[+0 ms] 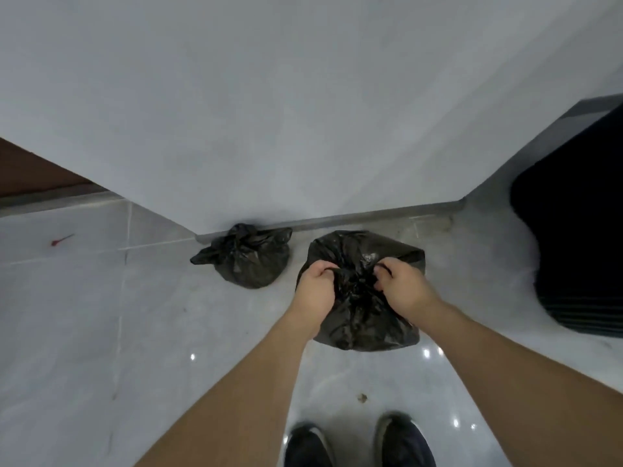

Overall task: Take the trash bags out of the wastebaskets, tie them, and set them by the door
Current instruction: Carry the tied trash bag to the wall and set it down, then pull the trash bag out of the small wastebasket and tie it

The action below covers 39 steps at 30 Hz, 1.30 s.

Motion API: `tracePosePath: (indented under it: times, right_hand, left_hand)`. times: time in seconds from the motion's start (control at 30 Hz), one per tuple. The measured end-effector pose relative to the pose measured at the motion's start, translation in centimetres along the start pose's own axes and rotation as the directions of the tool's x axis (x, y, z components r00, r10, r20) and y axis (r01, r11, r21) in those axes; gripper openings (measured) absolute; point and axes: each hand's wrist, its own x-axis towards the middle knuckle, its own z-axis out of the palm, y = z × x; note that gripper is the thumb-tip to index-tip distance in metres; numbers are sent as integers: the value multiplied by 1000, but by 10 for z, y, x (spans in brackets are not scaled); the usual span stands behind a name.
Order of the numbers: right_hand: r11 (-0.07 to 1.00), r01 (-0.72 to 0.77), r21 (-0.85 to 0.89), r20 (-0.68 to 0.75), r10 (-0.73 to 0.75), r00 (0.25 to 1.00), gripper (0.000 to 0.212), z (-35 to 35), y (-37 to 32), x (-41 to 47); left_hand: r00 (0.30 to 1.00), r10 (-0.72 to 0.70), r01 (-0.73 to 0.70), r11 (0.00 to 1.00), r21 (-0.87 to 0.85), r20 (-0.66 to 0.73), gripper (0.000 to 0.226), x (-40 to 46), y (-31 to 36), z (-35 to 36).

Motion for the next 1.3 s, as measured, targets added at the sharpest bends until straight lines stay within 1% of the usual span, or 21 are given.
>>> tracePosePath:
  times: [0.13, 0.2, 0.3, 0.37, 0.4, 0.47, 0.57, 0.67, 0.73, 0.83, 0.9, 0.97, 1.0, 1.07, 1.1, 1.17, 1.2, 1.3]
  right_hand:
    - [999, 33, -30, 10, -33, 999, 30, 39, 15, 62]
    - [998, 55, -41, 23, -54, 998, 30, 54, 11, 83]
    - [995, 39, -93, 58, -34, 998, 36, 69, -1, 91]
    - [985, 50, -163, 82, -37, 996, 45, 70, -9, 81]
    - [979, 57, -194, 83, -41, 996, 49, 65, -14, 71]
    - [973, 53, -225, 69, -39, 997, 54, 48, -29, 47]
    - [950, 51, -307, 60, -34, 998, 57, 6, -64, -4]
    - [929, 60, -365, 65, -38, 997, 52, -48, -116, -69]
    - [922, 71, -380, 49, -56, 997, 52, -88, -160, -122]
    - [887, 138, -441, 67, -121, 990, 58, -155, -240, -221]
    - [851, 217, -477, 110, -187, 976, 61, -203, -302, -294]
    - [812, 301, -500, 135, -271, 953, 63, -249, -363, -368]
    - [781, 346, -520, 122, -333, 935, 63, -269, -390, -400]
    - [693, 428, -580, 89, -468, 879, 63, -301, -436, -460]
    - [645, 455, -614, 81, -521, 849, 63, -312, -452, -486]
    - [558, 478, -678, 68, -601, 797, 64, -323, -477, -522]
    - [533, 474, -701, 51, -625, 779, 64, -328, -487, -535]
    - [531, 444, -722, -25, -661, 750, 65, -340, -505, -560]
  left_hand:
    - [1000, -17, 16, 999, -43, -18, 33, 68, -29, -1]
    - [997, -19, 15, 998, -57, -80, 31, 91, -35, -9]
    - [984, -5, -8, 998, -70, -180, 27, 104, -36, -22]
    - [982, 36, -33, 999, 17, -184, 21, 96, -28, -30]
    - [987, 53, -40, 995, 87, -152, 20, 86, -21, -34]
    - [995, 78, -58, 965, 254, -69, 24, 56, -2, -44]
    - [985, 174, -143, 853, 502, -16, 36, -2, 33, -65]
    - [954, 298, -233, 739, 632, 3, 41, -74, 85, -95]
    - [922, 387, -287, 649, 704, 19, 40, -134, 130, -119]
    - [868, 495, -326, 518, 791, 33, 43, -248, 207, -161]
    - [830, 558, -349, 487, 801, 23, 44, -331, 257, -189]
    - [798, 603, -374, 497, 783, -1, 48, -414, 300, -217]
    - [762, 647, -389, 484, 784, -22, 49, -449, 320, -230]
    - [647, 761, -399, 394, 828, -50, 51, -513, 357, -257]
    - [587, 808, -383, 332, 862, -50, 52, -540, 373, -269]
    - [504, 862, -321, 245, 915, -54, 55, -588, 396, -292]
    - [473, 880, -289, 214, 933, -56, 56, -607, 405, -302]
    - [386, 921, -191, 128, 973, -46, 58, -646, 425, -324]
